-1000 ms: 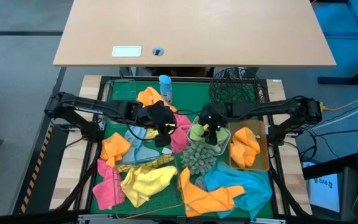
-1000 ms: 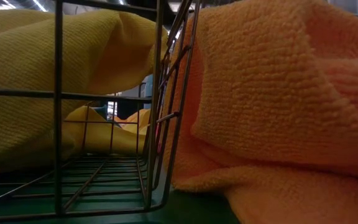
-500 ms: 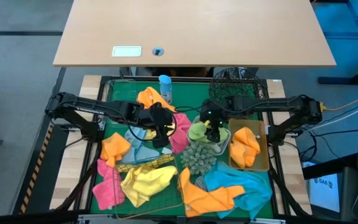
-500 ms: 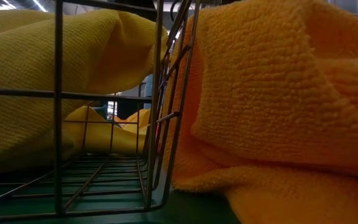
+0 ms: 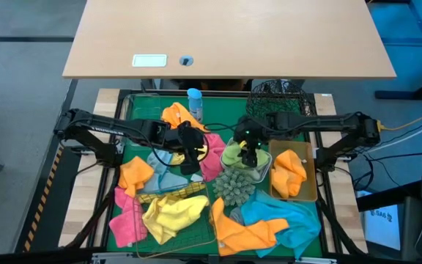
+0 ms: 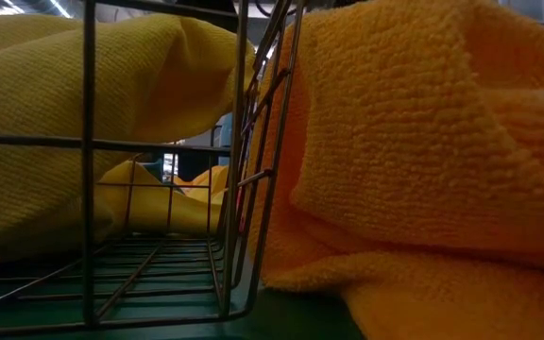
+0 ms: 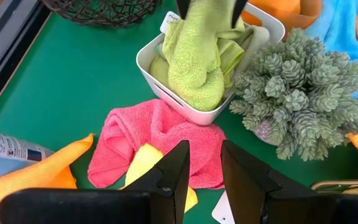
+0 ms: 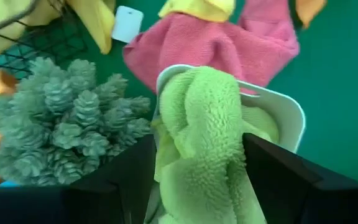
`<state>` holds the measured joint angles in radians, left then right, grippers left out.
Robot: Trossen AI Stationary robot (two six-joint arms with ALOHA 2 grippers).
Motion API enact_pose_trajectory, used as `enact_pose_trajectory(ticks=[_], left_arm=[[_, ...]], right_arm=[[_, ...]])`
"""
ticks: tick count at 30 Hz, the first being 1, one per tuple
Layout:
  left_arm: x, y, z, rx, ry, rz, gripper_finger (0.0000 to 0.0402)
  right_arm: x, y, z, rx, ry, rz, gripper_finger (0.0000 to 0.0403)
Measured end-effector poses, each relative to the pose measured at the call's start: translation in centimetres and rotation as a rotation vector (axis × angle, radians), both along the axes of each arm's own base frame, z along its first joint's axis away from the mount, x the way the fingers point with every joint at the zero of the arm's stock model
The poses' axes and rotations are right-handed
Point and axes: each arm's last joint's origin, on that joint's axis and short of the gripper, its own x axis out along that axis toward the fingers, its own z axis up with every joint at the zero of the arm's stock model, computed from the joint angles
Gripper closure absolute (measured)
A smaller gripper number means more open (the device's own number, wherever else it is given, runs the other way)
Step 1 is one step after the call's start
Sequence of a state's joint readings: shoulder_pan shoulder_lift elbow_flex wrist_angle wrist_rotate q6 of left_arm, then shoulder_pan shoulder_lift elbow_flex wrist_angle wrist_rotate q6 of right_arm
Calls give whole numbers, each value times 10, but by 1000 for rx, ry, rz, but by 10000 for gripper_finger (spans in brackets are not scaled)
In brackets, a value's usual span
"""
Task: Sort microfiber towel by color & place in baskets
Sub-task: Put the green microfiber cloth into the white bin
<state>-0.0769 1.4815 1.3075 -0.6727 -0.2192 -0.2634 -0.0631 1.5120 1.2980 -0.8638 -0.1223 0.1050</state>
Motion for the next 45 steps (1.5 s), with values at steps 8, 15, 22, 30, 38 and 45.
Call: enact_pose_trajectory(ticks=[8,15,22,30,38,45], left_arm=[[0,0,0,0,-1,0,314],[0,0,0,0,-2,0,314],[0,0,0,2,-3,-2,314],[0,0,0,2,-3,-2,314],[0,0,0,8,1,-8,314],[0,0,0,13,1,-2,288]], right_arm=[[-2,8,-41,4,57,-15,166],[-9,12,-84,49,32,2,166],[-21,13,-114,65,35,11,166],[-16,13,-104,67,31,11,166],[-5,13,-62,67,60,15,166],[-4,13,-29,68,106,14,166]])
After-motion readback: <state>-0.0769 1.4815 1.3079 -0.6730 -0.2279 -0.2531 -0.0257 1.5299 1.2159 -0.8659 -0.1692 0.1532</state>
